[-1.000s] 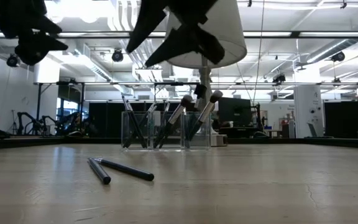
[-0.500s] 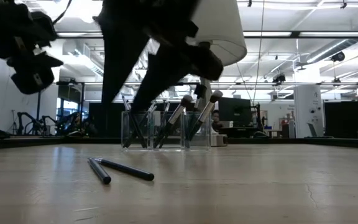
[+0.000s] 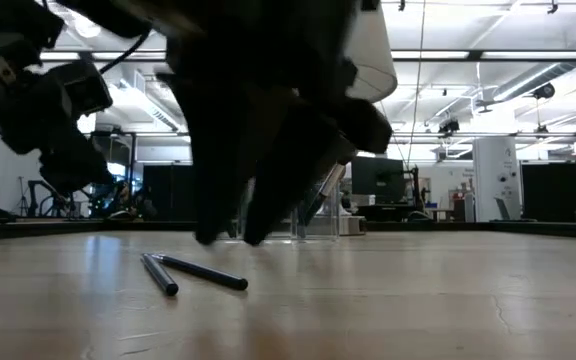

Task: Put items in baskets/containers
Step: Put the eyeshadow brush into the transparent organizer

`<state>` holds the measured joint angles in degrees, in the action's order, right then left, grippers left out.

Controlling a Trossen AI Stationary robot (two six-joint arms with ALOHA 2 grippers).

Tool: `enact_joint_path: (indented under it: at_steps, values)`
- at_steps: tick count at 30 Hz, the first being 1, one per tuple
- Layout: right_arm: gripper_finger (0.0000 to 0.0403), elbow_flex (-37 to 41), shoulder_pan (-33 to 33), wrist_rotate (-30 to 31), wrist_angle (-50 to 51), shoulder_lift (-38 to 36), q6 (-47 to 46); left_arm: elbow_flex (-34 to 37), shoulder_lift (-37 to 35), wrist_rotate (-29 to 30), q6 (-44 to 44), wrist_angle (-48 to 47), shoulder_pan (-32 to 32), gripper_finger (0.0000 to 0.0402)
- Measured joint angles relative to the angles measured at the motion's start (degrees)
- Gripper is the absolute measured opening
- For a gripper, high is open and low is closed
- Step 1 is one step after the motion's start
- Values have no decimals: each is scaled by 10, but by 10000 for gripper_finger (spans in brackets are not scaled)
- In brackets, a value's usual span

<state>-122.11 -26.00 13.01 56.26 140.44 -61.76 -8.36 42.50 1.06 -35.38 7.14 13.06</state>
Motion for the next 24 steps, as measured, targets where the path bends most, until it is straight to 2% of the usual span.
enact_joint_path:
  at_steps: [4,11,24]
  values:
    - [147,14,0,2,3,1,26,-9,56,10,55,38,0,190]
    - [146,16,1,1,1,2,18,-42,163,-3,152,123,0,190]
    - [124,41,0,7,6,1,-8,-145,366,-54,247,127,3,150]
